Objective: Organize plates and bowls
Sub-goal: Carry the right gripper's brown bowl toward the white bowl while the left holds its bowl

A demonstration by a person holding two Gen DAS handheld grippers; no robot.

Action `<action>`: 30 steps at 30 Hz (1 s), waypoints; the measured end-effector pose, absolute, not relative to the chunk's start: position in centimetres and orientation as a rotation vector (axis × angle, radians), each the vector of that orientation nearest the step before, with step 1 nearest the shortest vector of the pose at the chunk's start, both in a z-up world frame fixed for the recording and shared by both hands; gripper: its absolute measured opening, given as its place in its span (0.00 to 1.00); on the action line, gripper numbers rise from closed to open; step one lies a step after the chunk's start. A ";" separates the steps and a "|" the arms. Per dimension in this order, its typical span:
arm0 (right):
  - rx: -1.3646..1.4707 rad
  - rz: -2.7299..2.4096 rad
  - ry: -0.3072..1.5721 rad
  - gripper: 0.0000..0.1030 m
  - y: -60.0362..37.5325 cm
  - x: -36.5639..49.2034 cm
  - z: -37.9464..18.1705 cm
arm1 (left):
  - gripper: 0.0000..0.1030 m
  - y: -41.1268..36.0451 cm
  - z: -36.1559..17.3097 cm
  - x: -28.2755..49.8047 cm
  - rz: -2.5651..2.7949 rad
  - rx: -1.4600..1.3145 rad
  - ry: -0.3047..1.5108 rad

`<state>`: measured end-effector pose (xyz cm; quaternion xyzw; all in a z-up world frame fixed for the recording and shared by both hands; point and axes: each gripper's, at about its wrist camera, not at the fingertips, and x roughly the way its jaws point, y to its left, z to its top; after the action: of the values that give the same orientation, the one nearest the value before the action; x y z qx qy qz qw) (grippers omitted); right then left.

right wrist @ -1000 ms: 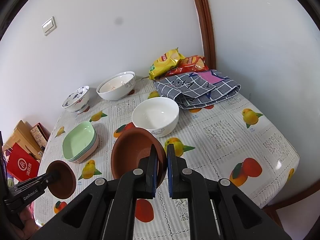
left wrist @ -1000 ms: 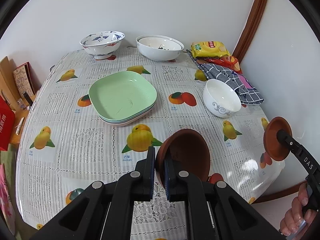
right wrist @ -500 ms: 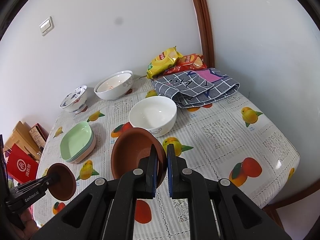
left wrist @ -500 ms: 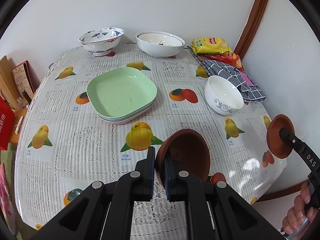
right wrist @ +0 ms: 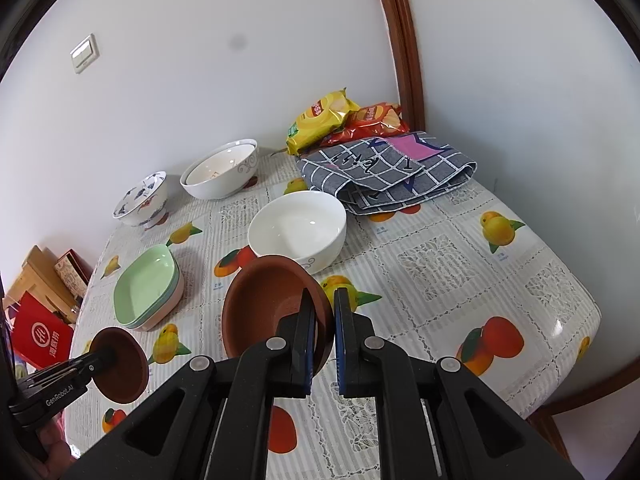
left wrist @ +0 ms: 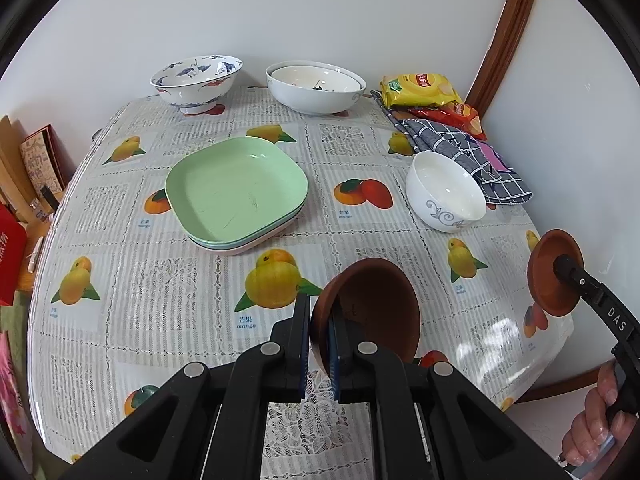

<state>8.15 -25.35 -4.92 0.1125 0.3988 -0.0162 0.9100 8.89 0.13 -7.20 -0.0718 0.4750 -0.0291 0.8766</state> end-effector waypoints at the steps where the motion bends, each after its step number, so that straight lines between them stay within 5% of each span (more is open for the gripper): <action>1: 0.232 -0.033 0.823 0.09 -25.4 8.2 -5.0 | 0.08 0.1 -7.2 9.0 -0.061 -0.149 0.991; 30: 0.216 -0.036 0.833 0.09 -26.2 13.7 -5.1 | 0.08 -1.1 -7.7 13.0 -0.074 -0.126 1.018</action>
<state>13.67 -26.21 -5.11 0.1046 0.4040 -0.0176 0.9086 13.00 -1.09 -7.72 -0.0604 0.4871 -0.0355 0.8705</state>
